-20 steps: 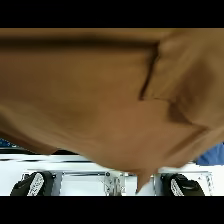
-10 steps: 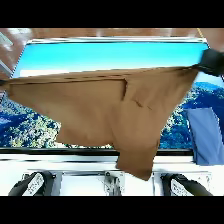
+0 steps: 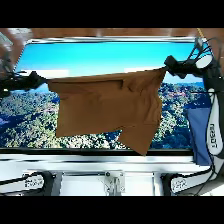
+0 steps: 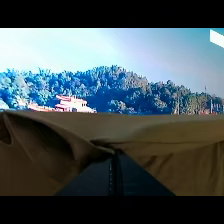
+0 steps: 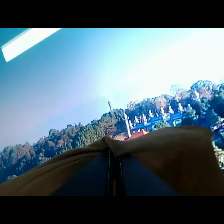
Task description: Fold the shirts.
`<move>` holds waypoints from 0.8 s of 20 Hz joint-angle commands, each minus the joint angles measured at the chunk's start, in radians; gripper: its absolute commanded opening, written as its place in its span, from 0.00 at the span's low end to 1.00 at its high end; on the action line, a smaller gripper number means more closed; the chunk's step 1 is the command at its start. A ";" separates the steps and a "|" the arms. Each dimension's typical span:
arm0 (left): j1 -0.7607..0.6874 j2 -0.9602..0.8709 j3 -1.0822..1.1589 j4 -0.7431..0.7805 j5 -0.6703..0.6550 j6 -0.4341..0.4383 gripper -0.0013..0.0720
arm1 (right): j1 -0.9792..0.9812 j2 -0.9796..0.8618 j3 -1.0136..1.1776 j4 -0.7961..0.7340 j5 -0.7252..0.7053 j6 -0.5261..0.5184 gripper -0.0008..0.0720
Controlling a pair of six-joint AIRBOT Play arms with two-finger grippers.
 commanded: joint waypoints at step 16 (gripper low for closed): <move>0.411 0.106 -0.304 0.276 -0.519 -0.134 0.94 | -0.229 0.144 -0.179 -0.166 0.786 -0.203 0.89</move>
